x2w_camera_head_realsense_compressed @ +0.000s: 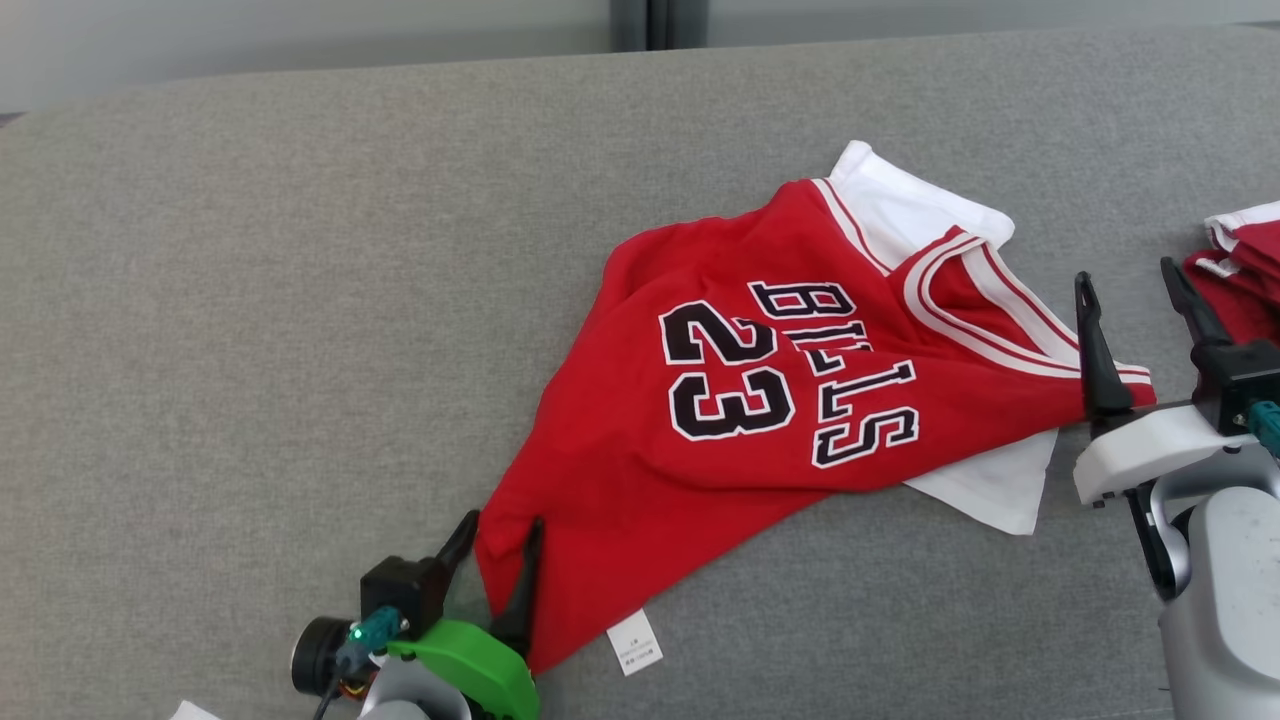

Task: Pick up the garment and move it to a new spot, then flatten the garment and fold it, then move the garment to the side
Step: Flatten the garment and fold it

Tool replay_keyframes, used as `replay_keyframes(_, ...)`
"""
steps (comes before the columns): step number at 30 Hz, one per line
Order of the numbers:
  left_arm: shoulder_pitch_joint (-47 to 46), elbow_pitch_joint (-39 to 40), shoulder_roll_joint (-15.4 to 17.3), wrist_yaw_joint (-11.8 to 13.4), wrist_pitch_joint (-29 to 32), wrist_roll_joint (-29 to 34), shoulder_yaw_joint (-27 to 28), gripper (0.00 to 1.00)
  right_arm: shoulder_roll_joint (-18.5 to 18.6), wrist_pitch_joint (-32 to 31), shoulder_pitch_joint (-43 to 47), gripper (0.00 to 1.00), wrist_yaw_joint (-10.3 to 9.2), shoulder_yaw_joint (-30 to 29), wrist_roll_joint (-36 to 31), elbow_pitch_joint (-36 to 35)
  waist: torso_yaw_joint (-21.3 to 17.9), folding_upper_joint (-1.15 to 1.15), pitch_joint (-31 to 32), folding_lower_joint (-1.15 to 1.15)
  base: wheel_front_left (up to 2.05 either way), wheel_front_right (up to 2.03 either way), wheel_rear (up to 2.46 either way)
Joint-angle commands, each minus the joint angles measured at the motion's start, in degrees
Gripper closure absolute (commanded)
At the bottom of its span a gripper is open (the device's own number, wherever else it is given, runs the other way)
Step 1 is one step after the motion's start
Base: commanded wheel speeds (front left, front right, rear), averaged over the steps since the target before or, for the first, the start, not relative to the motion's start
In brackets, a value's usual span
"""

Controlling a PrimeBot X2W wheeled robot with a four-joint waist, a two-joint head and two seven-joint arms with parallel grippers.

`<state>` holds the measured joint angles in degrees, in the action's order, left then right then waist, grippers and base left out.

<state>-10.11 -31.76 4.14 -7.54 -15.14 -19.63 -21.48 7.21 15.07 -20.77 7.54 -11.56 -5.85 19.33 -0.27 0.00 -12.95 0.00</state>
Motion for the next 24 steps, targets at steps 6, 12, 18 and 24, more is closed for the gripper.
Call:
replay_keyframes(6, -5.51, 0.93, 1.85, 0.14, 0.01, -2.31, 1.93, 1.00, -0.74, 0.14, -0.02, 0.00, -0.11, 0.91, 1.06, -1.32, -1.15, 0.00, -1.80, 0.00, 0.00, 0.00, 0.00)
replay_keyframes(12, -9.81, 0.65, 3.78, 0.14, 0.00, -1.05, 5.73, 1.00, -2.06, 0.14, 0.98, 0.00, -0.11, 2.70, 1.88, -1.56, -2.06, 0.00, -2.87, 0.00, 0.00, 0.00, 0.00)
replay_keyframes(18, -13.21, -0.49, 4.47, 0.14, 0.00, 1.37, 9.13, 0.58, -3.54, 0.14, 1.85, 0.00, -0.11, 5.16, 2.95, -1.46, -2.34, 0.00, -2.76, 0.00, 0.00, 0.00, 0.00)
replay_keyframes(24, -9.96, 0.64, 2.54, 0.14, 0.00, 3.68, 12.70, 0.00, -4.08, 0.14, 4.03, 0.00, -0.11, 6.57, 5.06, -0.69, -2.25, 0.00, -1.09, 0.00, 0.00, 0.00, 0.00)
